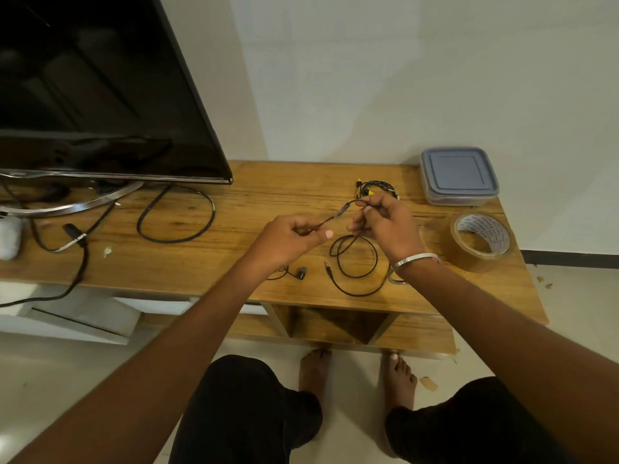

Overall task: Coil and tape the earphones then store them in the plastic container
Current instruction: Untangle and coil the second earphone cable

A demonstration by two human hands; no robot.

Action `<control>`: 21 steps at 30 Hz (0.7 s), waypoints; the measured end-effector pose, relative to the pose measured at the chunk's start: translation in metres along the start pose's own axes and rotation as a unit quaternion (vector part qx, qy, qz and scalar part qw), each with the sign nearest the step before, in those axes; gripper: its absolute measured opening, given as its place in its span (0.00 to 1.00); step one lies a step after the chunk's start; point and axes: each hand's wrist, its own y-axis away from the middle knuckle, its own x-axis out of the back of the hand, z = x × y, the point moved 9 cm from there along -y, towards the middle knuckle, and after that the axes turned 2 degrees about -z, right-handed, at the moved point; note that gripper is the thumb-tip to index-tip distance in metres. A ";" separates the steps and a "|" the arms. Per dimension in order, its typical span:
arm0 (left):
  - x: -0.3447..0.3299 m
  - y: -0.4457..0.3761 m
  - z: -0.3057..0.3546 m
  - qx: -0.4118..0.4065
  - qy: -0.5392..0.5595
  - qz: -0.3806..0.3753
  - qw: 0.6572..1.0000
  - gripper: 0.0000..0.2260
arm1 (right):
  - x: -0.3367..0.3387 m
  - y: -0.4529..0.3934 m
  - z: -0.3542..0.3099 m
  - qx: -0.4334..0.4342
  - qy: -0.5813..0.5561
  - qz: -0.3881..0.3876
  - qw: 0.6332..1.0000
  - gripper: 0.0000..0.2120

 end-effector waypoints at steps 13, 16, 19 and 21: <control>0.003 0.001 0.014 -0.045 0.163 0.108 0.980 0.07 | -0.010 0.007 -0.006 -0.004 -0.065 -0.050 0.997 0.10; 0.005 0.002 0.016 -0.051 0.173 0.108 0.978 0.03 | -0.013 0.006 -0.002 -0.019 -0.091 -0.059 0.994 0.12; 0.003 0.002 0.019 -0.063 0.149 0.094 0.982 0.03 | -0.020 0.007 0.001 -0.029 -0.088 -0.095 0.991 0.10; 0.002 0.001 0.019 -0.071 0.128 0.087 0.985 0.03 | -0.023 0.007 -0.001 -0.015 -0.049 -0.103 0.993 0.05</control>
